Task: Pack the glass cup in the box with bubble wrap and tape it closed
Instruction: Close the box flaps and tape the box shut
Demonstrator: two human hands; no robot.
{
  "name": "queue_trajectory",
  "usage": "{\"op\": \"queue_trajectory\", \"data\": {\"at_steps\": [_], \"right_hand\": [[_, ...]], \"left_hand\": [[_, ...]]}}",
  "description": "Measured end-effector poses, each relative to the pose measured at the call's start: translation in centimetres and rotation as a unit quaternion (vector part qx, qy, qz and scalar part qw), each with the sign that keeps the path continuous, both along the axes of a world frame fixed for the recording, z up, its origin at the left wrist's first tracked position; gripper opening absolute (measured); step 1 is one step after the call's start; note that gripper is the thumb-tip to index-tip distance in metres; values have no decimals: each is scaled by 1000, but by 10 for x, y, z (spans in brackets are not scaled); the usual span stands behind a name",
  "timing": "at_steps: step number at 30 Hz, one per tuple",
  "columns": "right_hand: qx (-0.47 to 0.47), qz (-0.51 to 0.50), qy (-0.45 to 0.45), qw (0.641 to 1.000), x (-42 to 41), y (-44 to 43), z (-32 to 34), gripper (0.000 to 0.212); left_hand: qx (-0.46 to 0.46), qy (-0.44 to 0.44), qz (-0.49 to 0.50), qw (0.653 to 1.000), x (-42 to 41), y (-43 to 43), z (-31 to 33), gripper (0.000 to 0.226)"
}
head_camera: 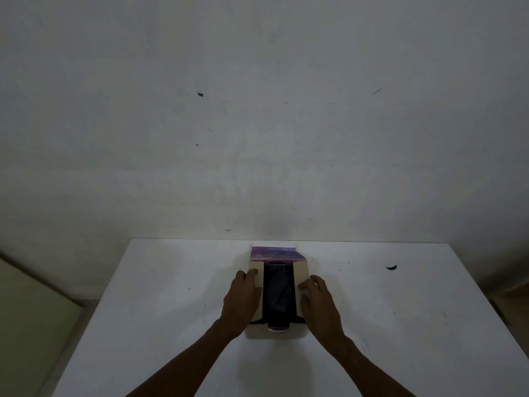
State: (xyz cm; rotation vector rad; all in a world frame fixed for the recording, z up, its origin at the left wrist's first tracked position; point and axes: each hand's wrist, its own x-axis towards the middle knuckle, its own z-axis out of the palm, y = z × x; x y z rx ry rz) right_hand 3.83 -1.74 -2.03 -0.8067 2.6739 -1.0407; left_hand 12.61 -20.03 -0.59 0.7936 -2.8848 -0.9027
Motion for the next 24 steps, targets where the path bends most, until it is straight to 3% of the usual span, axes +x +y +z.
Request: {"op": "queue_trajectory", "data": {"at_steps": [3,6,9,13,17,21,24], "right_hand": [[-36,3,-80,996,-21,-5,9,16],[-24,-15,-128,991,-44,-16,14,40],[-34,-12,-154,987,-63,-28,20,50],[-12,-26,-190,981,-80,-40,12,46],[-47,-61,-190,979,-78,-42,-1,36],[-136,-85,-172,972,-71,-40,5,36],[-187,-91,-164,964,-70,-42,12,60]], "left_hand": [[8,25,3,1000,-14,-10,1,45],[19,40,12,999,-34,-19,5,47],[20,38,37,998,-54,-28,4,47],[37,35,-14,999,-66,-40,-11,40],[43,90,21,995,-63,-38,-19,25],[108,143,57,982,-47,-37,-25,50],[241,212,104,941,-43,-29,-8,80]]}}
